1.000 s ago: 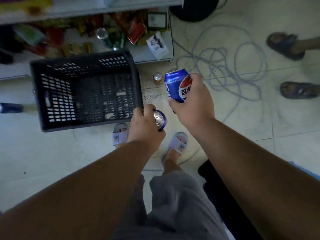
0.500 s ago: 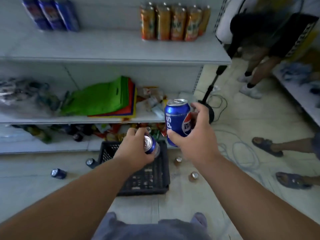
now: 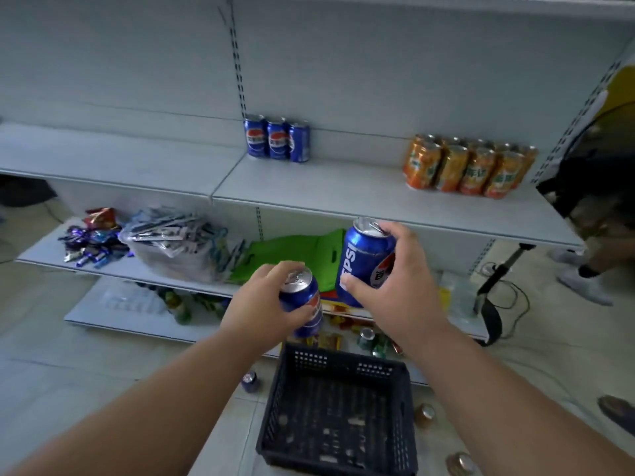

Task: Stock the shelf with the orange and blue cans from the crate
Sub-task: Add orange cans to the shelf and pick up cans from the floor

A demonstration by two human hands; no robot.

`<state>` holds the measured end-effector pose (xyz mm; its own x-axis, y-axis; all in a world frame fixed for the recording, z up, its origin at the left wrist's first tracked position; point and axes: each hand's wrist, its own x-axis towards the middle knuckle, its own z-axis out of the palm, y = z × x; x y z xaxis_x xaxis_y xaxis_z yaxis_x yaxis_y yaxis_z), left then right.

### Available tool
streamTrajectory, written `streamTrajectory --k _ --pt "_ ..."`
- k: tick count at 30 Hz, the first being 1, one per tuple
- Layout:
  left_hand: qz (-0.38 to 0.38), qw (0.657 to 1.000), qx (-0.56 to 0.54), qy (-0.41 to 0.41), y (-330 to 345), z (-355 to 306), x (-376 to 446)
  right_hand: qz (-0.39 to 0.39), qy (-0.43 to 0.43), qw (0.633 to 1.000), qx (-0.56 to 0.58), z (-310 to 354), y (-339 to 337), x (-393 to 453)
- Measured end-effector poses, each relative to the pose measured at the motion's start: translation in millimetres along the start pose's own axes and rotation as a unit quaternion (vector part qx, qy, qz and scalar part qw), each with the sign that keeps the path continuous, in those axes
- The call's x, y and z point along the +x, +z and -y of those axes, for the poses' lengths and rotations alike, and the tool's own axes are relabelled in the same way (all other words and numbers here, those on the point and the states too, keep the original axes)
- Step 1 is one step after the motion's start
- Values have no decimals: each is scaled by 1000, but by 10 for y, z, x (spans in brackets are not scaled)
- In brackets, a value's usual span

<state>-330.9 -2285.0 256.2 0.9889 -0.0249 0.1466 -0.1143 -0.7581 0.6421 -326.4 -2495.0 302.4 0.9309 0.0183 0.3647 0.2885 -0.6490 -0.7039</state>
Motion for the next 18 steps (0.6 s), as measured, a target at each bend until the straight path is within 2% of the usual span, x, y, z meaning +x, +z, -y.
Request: streamTrajectory --k 7,12,18 --pt "-46 999 1 4 -401 157 568 5 -21 1000 -12 166 347 689" --pt "-22 998 32 45 -636 385 1312 -35 0 999 -33 235 664 1286" --pt "7 997 18 71 -900 774 2472 -80 50 993 -67 324 1179 2028"
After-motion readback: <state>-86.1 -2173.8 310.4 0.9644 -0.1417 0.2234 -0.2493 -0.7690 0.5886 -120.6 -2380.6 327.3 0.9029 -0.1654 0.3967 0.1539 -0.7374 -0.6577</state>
